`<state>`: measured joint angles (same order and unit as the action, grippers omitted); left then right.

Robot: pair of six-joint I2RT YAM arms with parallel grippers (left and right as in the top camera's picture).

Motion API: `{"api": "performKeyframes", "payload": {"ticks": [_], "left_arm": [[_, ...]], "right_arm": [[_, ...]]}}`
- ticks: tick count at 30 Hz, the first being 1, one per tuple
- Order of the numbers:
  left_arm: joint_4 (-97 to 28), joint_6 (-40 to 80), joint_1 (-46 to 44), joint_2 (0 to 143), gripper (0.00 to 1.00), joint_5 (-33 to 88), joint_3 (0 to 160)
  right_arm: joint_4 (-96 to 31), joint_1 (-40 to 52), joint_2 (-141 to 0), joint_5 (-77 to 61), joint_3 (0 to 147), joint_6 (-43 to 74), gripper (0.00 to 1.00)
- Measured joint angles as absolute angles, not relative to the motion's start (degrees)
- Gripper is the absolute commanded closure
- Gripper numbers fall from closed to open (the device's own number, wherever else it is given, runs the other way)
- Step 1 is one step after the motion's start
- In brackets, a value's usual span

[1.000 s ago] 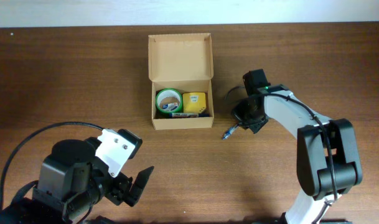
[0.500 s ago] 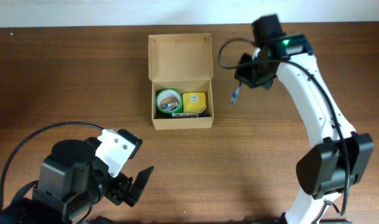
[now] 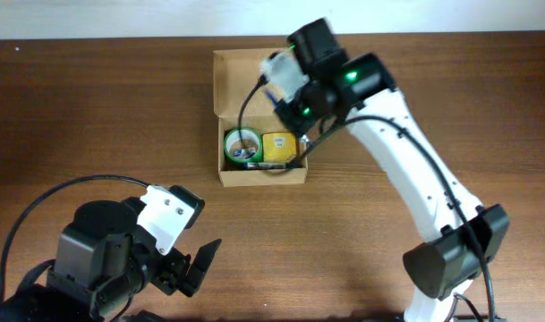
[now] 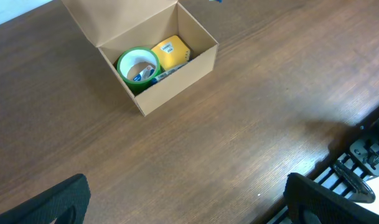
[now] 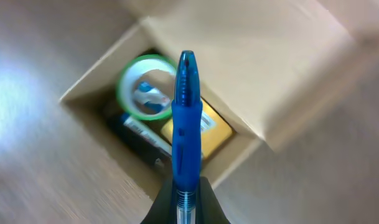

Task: Pack container
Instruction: 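Lift the blue pen with the right gripper and carry it over the box, then lower the pen into the box and open the right gripper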

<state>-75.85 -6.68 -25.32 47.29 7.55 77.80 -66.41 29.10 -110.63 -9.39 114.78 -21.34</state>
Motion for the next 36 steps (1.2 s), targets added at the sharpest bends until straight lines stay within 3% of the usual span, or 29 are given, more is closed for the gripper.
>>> {"api": "performKeyframes", "payload": {"ticks": [10,26,36], "left_arm": [[-75.88,-6.68,-25.32,47.29,0.00,7.55,77.80],[-75.88,-6.68,-25.32,47.29,0.00,7.55,77.80],[-75.88,-6.68,-25.32,47.29,0.01,7.55,77.80]], "right_arm": [[-67.33,33.06,-114.93,-10.07,114.78,-47.83,0.96],[-72.16,33.06,-122.02,-11.99,114.76,-65.23,0.96],[-70.02,33.06,-122.34,-12.16,114.76,-67.99,0.96]]}}
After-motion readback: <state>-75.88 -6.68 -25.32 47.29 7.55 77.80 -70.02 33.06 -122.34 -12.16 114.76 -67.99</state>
